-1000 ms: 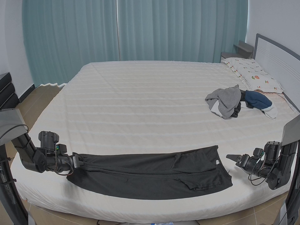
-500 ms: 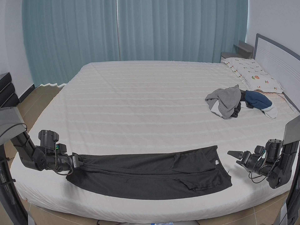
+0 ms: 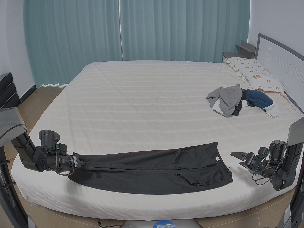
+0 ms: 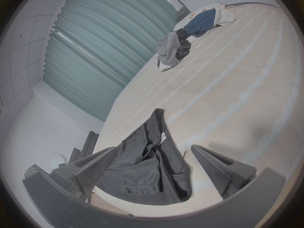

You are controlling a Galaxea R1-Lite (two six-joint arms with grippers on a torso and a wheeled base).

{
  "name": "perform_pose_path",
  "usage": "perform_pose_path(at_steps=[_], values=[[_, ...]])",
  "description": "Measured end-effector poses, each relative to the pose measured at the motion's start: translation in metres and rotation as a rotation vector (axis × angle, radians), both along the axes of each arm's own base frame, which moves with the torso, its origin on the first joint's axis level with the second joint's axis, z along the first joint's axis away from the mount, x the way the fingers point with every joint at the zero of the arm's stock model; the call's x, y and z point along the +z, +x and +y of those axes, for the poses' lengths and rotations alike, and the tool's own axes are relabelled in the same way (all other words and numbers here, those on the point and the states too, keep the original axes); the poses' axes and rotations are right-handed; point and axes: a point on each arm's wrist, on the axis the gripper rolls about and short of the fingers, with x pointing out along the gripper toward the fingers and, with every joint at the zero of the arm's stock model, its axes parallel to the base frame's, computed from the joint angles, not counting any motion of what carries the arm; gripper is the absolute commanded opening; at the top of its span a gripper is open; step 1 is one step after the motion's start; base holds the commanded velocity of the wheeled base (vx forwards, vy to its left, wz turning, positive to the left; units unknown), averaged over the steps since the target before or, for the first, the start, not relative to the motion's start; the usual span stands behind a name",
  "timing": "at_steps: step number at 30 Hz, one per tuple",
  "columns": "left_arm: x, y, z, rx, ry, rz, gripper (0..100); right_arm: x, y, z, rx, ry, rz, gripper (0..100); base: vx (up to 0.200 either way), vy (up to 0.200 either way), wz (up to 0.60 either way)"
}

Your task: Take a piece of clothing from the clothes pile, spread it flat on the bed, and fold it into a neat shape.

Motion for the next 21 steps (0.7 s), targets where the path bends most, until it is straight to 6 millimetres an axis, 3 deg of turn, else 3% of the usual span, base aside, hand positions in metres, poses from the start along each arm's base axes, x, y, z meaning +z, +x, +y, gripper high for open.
perform_pose_path(at_steps=[9,21], values=[[0.015,0.002,-0.014,-0.001,-0.034,-0.02,0,0.0,0.0,0.0,0.001,0.0,0.001,100,0.0,-0.2,0.0],[0.046,0.004,-0.045,0.077,-0.016,0.092,0,0.0,0.0,-0.001,-0.005,0.0,-0.001,100,0.0,-0.2,0.0]])
